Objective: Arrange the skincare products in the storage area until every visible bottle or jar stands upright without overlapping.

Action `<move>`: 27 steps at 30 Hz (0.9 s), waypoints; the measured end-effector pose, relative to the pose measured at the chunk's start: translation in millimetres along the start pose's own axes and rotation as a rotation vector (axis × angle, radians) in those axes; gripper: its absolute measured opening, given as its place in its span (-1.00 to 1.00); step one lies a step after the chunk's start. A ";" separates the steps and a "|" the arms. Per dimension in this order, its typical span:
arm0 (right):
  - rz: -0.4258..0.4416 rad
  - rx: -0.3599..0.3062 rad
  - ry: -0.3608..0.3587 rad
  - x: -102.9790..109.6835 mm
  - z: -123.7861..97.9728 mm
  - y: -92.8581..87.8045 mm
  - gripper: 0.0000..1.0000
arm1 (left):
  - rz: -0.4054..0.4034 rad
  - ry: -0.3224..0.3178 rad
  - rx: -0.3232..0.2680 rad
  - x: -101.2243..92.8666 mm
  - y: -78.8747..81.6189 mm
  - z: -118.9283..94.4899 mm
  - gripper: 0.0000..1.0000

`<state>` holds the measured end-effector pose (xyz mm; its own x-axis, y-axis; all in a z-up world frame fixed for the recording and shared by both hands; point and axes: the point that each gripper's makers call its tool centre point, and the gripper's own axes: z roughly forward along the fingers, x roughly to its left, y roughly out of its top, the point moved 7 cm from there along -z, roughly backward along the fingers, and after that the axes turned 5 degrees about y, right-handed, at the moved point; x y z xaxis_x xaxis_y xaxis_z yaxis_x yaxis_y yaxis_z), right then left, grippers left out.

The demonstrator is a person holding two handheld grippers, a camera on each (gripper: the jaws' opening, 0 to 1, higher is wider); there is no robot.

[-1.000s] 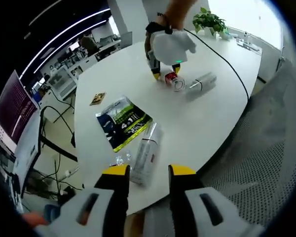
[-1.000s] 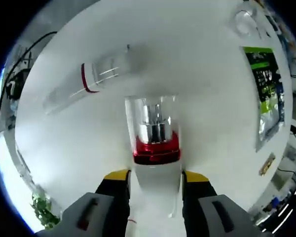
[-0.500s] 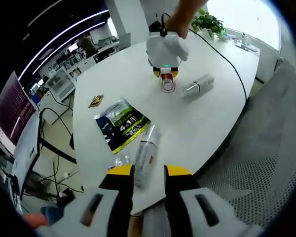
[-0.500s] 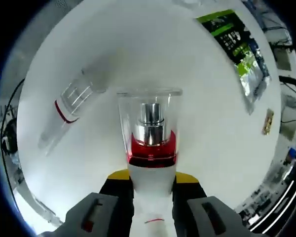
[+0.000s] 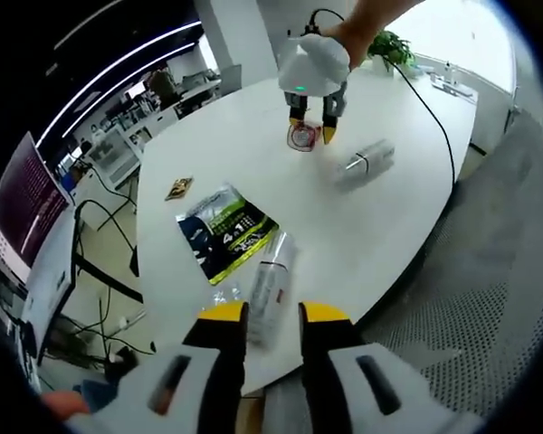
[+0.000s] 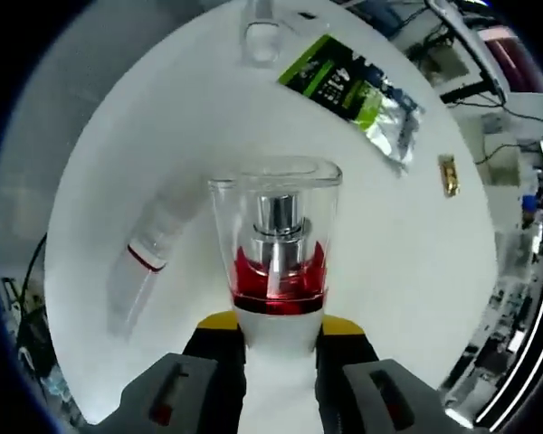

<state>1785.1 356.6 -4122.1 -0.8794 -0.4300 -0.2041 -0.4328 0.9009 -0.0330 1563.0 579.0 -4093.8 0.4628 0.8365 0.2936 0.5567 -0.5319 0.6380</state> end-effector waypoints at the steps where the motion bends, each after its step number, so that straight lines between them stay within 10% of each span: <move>1: 0.017 -0.006 -0.004 -0.6 -1.3 -1.5 -0.54 | 0.001 0.002 0.001 0.2 0.0 0.0 -0.68; 15: 0.427 -0.206 -0.138 -6.8 -25.3 -19.6 -0.55 | -0.011 0.023 -0.007 3.7 1.2 -1.0 -0.68; 27: 0.720 -0.491 -0.281 3.5 -86.3 2.2 -0.54 | -0.013 0.008 -0.012 2.1 2.1 -0.6 -0.66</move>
<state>1764.0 351.9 -4038.4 -0.9166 0.3143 -0.2470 0.1092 0.7913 0.6016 1564.7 579.7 -4091.4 0.4502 0.8441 0.2911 0.5542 -0.5198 0.6502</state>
